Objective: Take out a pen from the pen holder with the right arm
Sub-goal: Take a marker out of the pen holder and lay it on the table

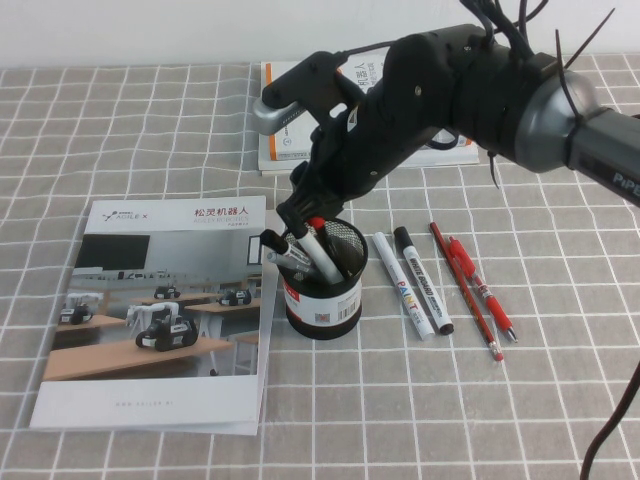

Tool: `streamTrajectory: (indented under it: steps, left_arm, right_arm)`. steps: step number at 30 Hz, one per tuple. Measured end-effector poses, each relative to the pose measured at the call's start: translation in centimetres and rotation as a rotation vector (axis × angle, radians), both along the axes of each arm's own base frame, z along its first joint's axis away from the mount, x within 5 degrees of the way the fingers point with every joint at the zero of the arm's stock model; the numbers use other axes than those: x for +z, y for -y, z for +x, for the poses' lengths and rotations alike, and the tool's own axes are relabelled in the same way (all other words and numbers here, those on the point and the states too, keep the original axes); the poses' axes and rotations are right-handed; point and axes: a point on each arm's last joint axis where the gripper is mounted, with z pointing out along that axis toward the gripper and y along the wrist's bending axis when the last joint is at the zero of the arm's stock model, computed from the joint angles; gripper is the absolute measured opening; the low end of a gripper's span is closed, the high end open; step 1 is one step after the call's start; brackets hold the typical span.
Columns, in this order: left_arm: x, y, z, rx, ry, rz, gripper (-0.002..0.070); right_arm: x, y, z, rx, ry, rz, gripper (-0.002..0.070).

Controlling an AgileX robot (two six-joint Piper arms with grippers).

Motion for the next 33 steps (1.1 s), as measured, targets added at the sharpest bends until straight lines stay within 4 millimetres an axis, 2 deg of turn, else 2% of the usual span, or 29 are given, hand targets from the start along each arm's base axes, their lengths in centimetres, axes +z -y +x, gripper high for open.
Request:
streamTrajectory:
  steps: [10, 17, 25, 33]
  left_arm:
    - [0.0, 0.0, 0.0, 0.000, 0.000, 0.000, -0.0003]
    - [0.0, 0.0, 0.0, 0.000, 0.000, 0.000, -0.0003]
    - [0.0, 0.0, 0.0, 0.000, 0.000, 0.000, -0.0003]
    - [0.0, 0.0, 0.0, 0.000, 0.000, 0.000, -0.0003]
  right_arm:
    - [-0.1, 0.0, 0.0, 0.000, -0.002, 0.001, 0.0183]
    - [-0.4, 0.0, 0.0, 0.004, -0.019, -0.013, 0.0067]
    - [0.0, 0.1, -0.2, 0.007, -0.026, -0.017, 0.0067]
    - [2.0, 0.7, -0.9, 0.013, -0.005, -0.014, 0.0067]
